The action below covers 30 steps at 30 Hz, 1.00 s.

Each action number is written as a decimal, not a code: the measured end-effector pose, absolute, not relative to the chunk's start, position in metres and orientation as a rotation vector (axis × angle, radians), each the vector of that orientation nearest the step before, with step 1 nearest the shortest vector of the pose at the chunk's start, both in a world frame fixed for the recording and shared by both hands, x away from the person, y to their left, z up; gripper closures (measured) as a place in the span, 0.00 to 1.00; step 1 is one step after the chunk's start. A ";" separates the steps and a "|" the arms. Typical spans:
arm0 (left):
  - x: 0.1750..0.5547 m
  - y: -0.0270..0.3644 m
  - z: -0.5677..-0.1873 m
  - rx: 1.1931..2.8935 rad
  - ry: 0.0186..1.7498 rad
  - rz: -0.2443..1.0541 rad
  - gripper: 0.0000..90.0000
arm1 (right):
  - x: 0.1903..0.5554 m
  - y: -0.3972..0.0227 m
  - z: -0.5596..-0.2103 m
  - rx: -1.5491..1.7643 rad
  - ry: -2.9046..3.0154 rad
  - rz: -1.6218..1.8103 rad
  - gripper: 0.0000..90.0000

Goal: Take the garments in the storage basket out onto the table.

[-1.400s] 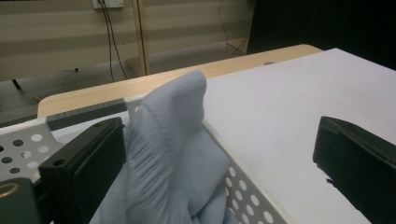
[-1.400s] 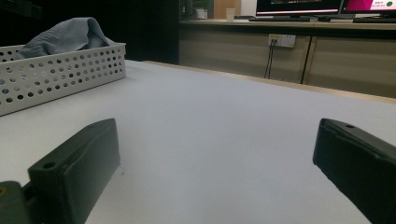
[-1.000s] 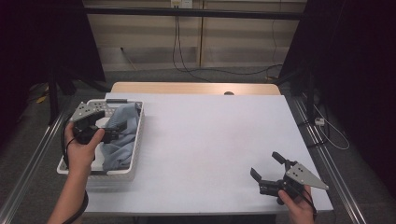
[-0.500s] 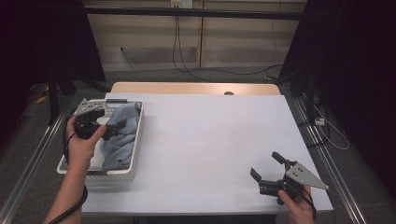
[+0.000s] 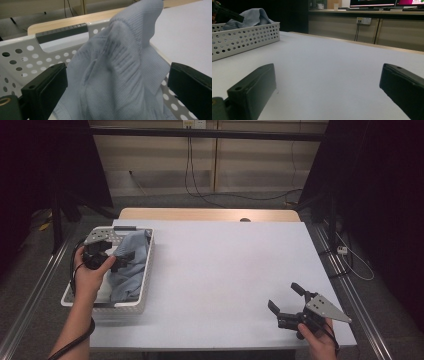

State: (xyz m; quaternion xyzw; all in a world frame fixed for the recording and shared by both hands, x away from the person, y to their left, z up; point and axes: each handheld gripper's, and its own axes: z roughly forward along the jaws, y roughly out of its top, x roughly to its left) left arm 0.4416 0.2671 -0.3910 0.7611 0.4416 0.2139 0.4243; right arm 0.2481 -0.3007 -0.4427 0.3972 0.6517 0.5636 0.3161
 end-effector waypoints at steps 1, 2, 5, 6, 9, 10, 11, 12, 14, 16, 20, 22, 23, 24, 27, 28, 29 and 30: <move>0.442 0.267 -0.392 1.909 1.108 0.531 0.03 | 0.248 -0.301 -0.443 1.044 1.717 1.485 0.00; 0.443 0.267 -0.393 1.914 1.113 0.527 0.03 | 0.248 -0.301 -0.443 1.045 1.717 1.486 0.00; 0.444 0.265 -0.396 1.930 1.115 0.516 0.03 | 0.248 -0.301 -0.443 1.042 1.718 1.487 0.00; 0.445 0.265 -0.397 1.936 1.115 0.515 0.03 | 0.248 -0.301 -0.443 1.042 1.717 1.487 0.00; 0.447 0.264 -0.400 1.953 1.116 0.504 0.03 | 0.248 -0.300 -0.443 1.040 1.718 1.491 0.00; 0.447 0.264 -0.400 1.956 1.115 0.499 0.03 | 0.248 -0.300 -0.443 1.040 1.718 1.492 0.00; 0.448 0.264 -0.401 1.964 1.115 0.502 0.03 | 0.248 -0.300 -0.443 1.040 1.718 1.491 0.00; 0.448 0.264 -0.401 1.967 1.116 0.505 0.03 | 0.248 -0.300 -0.443 1.039 1.718 1.492 0.00; 0.449 0.265 -0.402 1.974 1.121 0.503 0.03 | 0.248 -0.301 -0.443 1.040 1.718 1.494 0.00; 0.451 0.265 -0.403 1.975 1.135 0.498 0.04 | 0.248 -0.301 -0.443 1.040 1.719 1.498 0.00; 0.453 0.264 -0.407 1.989 1.139 0.483 0.04 | 0.248 -0.301 -0.443 1.038 1.719 1.496 0.00; 0.454 0.263 -0.408 1.998 1.135 0.475 0.04 | 0.248 -0.300 -0.443 1.037 1.720 1.498 0.00; 0.455 0.263 -0.409 2.001 1.135 0.470 0.04 | 0.248 -0.300 -0.443 1.036 1.720 1.497 0.00; 0.456 0.263 -0.409 2.000 1.133 0.472 0.04 | 0.248 -0.300 -0.443 1.037 1.721 1.497 0.00; 0.457 0.262 -0.410 2.002 1.138 0.469 0.03 | 0.249 -0.300 -0.443 1.039 1.722 1.495 0.00; 0.457 0.261 -0.411 2.002 1.141 0.467 0.03 | 0.249 -0.301 -0.443 1.039 1.722 1.496 0.00; 0.457 0.262 -0.411 2.006 1.141 0.472 0.03 | 0.249 -0.301 -0.443 1.039 1.722 1.495 0.00; 0.457 0.262 -0.412 2.007 1.141 0.470 0.03 | 0.249 -0.301 -0.443 1.039 1.722 1.495 0.00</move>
